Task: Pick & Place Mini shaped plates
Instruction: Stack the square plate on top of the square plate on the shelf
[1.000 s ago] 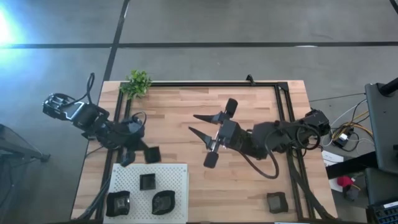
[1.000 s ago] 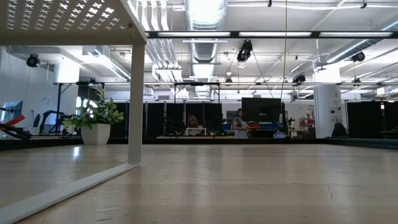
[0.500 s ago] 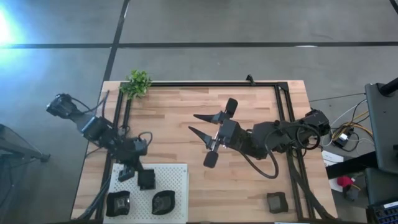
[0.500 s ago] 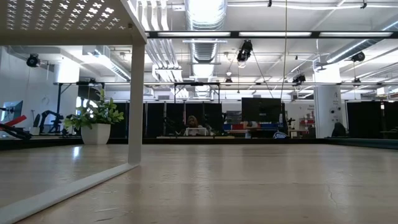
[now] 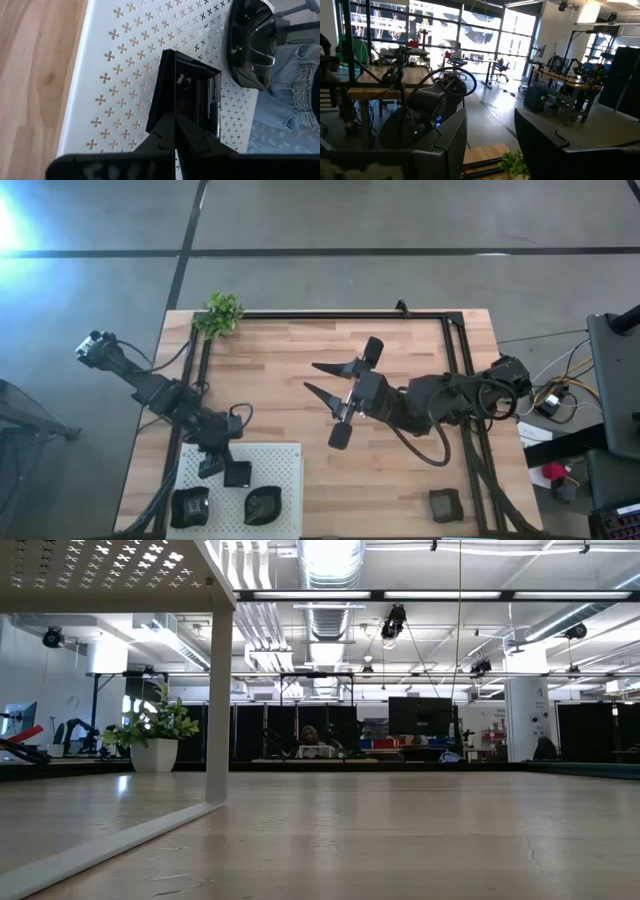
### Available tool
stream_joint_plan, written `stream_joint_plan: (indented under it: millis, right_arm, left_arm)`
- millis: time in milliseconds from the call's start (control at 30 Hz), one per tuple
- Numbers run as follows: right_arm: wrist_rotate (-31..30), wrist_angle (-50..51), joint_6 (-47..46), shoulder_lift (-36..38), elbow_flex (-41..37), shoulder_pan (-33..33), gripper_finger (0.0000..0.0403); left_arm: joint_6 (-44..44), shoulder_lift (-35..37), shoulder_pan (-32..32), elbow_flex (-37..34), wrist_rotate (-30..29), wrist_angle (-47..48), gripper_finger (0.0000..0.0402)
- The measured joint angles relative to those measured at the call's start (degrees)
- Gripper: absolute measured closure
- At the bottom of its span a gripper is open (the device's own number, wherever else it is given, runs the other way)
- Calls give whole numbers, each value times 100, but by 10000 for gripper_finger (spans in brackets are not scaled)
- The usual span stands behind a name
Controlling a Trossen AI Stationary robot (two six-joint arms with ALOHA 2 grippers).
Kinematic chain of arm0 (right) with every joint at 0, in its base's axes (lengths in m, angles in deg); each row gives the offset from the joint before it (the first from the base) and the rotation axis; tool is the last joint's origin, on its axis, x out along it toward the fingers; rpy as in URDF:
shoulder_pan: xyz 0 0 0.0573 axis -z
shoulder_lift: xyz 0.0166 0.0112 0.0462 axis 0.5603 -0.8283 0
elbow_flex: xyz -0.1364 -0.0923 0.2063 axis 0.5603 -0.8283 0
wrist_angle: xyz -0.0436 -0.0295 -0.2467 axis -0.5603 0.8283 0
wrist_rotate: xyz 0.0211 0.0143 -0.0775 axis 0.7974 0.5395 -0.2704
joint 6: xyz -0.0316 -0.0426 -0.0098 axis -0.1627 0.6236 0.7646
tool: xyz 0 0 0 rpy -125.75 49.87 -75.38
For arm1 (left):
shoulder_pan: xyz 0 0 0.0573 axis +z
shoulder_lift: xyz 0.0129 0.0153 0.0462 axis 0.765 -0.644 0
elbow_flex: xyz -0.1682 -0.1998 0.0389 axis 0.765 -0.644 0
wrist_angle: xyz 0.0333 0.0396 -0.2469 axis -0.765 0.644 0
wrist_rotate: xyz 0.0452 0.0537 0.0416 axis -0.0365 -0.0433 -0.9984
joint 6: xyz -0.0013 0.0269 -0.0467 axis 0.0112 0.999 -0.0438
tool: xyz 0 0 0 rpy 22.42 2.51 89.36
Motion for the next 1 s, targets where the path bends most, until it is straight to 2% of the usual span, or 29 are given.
stream_joint_plan:
  millis: [767, 867, 1000]
  right_arm:
    - [3, 4, -255, 44, -4, 0, 241]
    - [3, 5, -323, 44, -3, 0, 241]
    - [4, 9, -496, 44, -4, 0, 241]
  left_arm:
    - [107, -6, 2, 0, 98, -2, 399]
    - [108, -8, 2, 0, 98, -1, 386]
    - [140, -8, 2, 0, 98, 0, 348]
